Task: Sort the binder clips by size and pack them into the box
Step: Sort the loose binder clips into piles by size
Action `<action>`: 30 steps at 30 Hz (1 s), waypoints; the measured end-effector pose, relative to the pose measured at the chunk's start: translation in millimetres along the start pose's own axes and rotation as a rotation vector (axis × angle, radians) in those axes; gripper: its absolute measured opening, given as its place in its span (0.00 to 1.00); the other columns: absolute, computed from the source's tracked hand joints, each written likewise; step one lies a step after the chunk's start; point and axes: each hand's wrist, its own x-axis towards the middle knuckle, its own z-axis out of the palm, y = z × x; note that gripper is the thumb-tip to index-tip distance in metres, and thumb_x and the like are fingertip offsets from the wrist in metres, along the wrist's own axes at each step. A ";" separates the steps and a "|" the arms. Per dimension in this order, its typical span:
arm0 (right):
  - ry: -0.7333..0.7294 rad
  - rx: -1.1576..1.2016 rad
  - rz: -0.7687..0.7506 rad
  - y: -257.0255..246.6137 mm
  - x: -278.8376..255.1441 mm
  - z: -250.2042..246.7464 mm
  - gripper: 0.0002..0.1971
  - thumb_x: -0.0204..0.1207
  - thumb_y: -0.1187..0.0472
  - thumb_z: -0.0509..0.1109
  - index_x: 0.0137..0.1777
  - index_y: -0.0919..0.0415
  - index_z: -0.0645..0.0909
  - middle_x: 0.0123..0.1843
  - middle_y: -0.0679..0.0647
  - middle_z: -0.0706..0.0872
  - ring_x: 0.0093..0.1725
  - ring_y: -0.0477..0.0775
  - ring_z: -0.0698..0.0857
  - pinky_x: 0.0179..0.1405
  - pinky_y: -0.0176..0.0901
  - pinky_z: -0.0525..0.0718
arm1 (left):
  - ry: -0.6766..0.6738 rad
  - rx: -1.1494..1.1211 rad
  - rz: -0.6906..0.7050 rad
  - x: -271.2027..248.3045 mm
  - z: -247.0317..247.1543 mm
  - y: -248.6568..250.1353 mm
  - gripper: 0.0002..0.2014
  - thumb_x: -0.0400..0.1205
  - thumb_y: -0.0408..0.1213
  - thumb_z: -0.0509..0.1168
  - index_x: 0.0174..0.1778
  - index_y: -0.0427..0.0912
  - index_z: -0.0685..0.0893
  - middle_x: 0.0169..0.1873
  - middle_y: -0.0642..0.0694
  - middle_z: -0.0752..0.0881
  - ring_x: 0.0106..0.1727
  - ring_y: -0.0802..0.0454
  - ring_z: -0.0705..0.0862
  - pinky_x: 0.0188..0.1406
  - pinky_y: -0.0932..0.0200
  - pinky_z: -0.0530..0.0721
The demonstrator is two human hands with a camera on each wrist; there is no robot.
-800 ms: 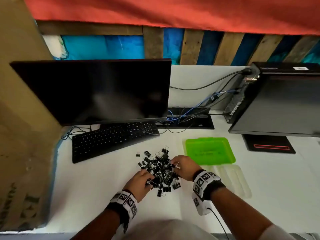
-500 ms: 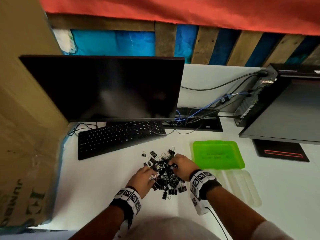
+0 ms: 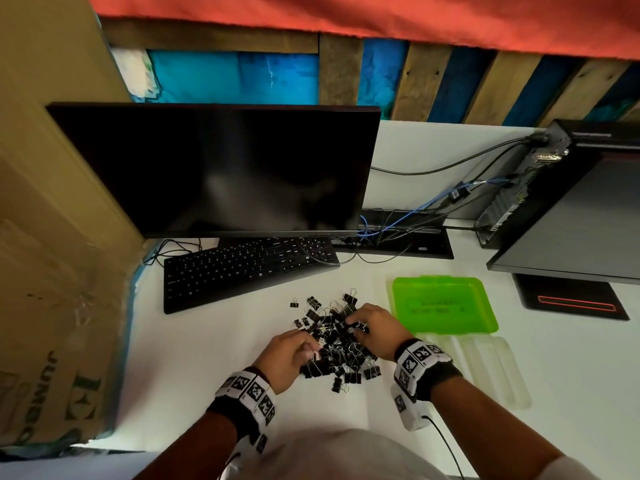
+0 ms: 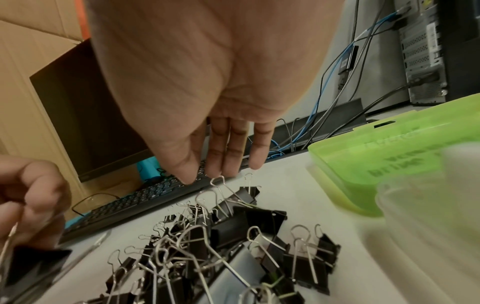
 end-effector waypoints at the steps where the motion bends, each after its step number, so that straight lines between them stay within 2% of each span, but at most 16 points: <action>1: 0.008 0.009 -0.013 -0.9 0.9 -0.1 0.14 0.78 0.63 0.66 0.62 0.53 0.82 0.61 0.53 0.83 0.62 0.52 0.80 0.62 0.35 0.73 | 0.030 -0.012 0.014 -1.7 -5.0 0.3 0.11 0.83 0.32 0.60 0.44 0.54 0.81 0.45 0.55 0.82 0.47 0.63 0.80 0.46 0.77 0.75; 3: 0.014 0.010 -0.040 -3.2 4.0 -0.3 0.14 0.78 0.63 0.66 0.62 0.53 0.82 0.62 0.51 0.83 0.63 0.50 0.80 0.61 0.32 0.71 | 0.110 -0.041 0.028 -4.2 -13.2 -1.0 0.14 0.83 0.29 0.58 0.42 0.55 0.78 0.43 0.55 0.80 0.46 0.63 0.80 0.46 0.78 0.74; 7: -0.037 -0.063 -0.028 -2.5 10.6 1.8 0.15 0.77 0.62 0.66 0.62 0.51 0.81 0.64 0.49 0.83 0.65 0.51 0.79 0.66 0.42 0.76 | 0.253 -0.111 -0.058 -11.7 -30.3 -12.0 0.17 0.82 0.24 0.57 0.40 0.54 0.77 0.41 0.53 0.79 0.44 0.56 0.80 0.43 0.77 0.75; 10: -0.114 -0.097 -0.007 2.7 14.6 5.8 0.15 0.76 0.62 0.68 0.62 0.49 0.81 0.66 0.50 0.82 0.65 0.52 0.79 0.69 0.46 0.76 | 0.292 -0.032 -0.167 -22.1 -42.4 -30.0 0.08 0.80 0.32 0.58 0.43 0.49 0.78 0.41 0.52 0.78 0.43 0.59 0.78 0.41 0.75 0.71; 12: -0.105 -0.100 -0.012 4.0 19.3 5.9 0.15 0.76 0.62 0.67 0.61 0.49 0.82 0.65 0.49 0.83 0.65 0.51 0.80 0.68 0.46 0.77 | 0.319 -0.026 -0.245 -29.1 -47.3 -43.1 0.05 0.77 0.35 0.58 0.43 0.48 0.79 0.41 0.50 0.78 0.43 0.56 0.78 0.40 0.72 0.71; 16: -0.017 -0.118 -0.008 2.0 37.5 0.9 0.16 0.77 0.62 0.63 0.63 0.49 0.79 0.62 0.51 0.80 0.62 0.56 0.81 0.63 0.46 0.79 | 0.301 0.026 -0.362 -40.5 -47.9 -63.0 0.11 0.79 0.27 0.59 0.43 0.50 0.78 0.45 0.48 0.80 0.46 0.51 0.80 0.38 0.70 0.73; 18: -0.025 -0.165 -0.016 3.0 49.1 0.8 0.20 0.77 0.62 0.63 0.69 0.50 0.75 0.68 0.51 0.77 0.65 0.57 0.79 0.65 0.50 0.79 | 0.293 0.054 -0.377 -45.5 -45.9 -64.9 0.12 0.80 0.26 0.59 0.44 0.50 0.79 0.46 0.48 0.80 0.43 0.53 0.80 0.41 0.67 0.76; 20: -0.091 -0.213 -0.014 6.0 59.8 1.4 0.28 0.74 0.67 0.63 0.74 0.50 0.69 0.75 0.52 0.71 0.70 0.58 0.76 0.69 0.53 0.77 | 0.305 0.080 -0.360 -46.9 -43.5 -64.4 0.10 0.80 0.27 0.61 0.47 0.47 0.81 0.47 0.48 0.80 0.43 0.55 0.81 0.47 0.61 0.81; 22: -0.150 -0.246 -0.006 8.2 66.6 1.7 0.31 0.72 0.70 0.63 0.75 0.49 0.68 0.76 0.52 0.72 0.71 0.58 0.75 0.70 0.52 0.77 | 0.328 0.099 -0.324 -43.8 -41.7 -60.3 0.08 0.80 0.30 0.63 0.52 0.45 0.82 0.50 0.49 0.79 0.48 0.53 0.82 0.53 0.59 0.81; 25: -0.160 -0.235 -0.008 10.4 70.3 2.0 0.24 0.74 0.66 0.65 0.70 0.49 0.74 0.69 0.53 0.80 0.66 0.58 0.80 0.65 0.50 0.79 | 0.302 0.120 -0.217 -29.1 -34.9 -44.3 0.09 0.80 0.35 0.64 0.56 0.46 0.81 0.53 0.53 0.78 0.55 0.55 0.79 0.59 0.59 0.78; 28: -0.155 -0.162 -0.011 12.2 69.1 -3.0 0.12 0.75 0.62 0.66 0.56 0.49 0.82 0.58 0.52 0.86 0.57 0.56 0.85 0.56 0.48 0.83 | 0.211 0.208 -0.093 -9.6 -21.2 -15.9 0.09 0.82 0.40 0.62 0.58 0.51 0.80 0.55 0.56 0.77 0.58 0.58 0.74 0.63 0.62 0.71; 30: -0.161 -0.124 0.000 15.0 67.3 -8.1 0.09 0.73 0.63 0.67 0.48 0.48 0.84 0.51 0.51 0.89 0.52 0.55 0.86 0.54 0.47 0.84 | 0.123 0.204 -0.018 5.0 -10.4 5.4 0.09 0.83 0.44 0.60 0.58 0.53 0.79 0.57 0.57 0.76 0.59 0.59 0.73 0.65 0.63 0.71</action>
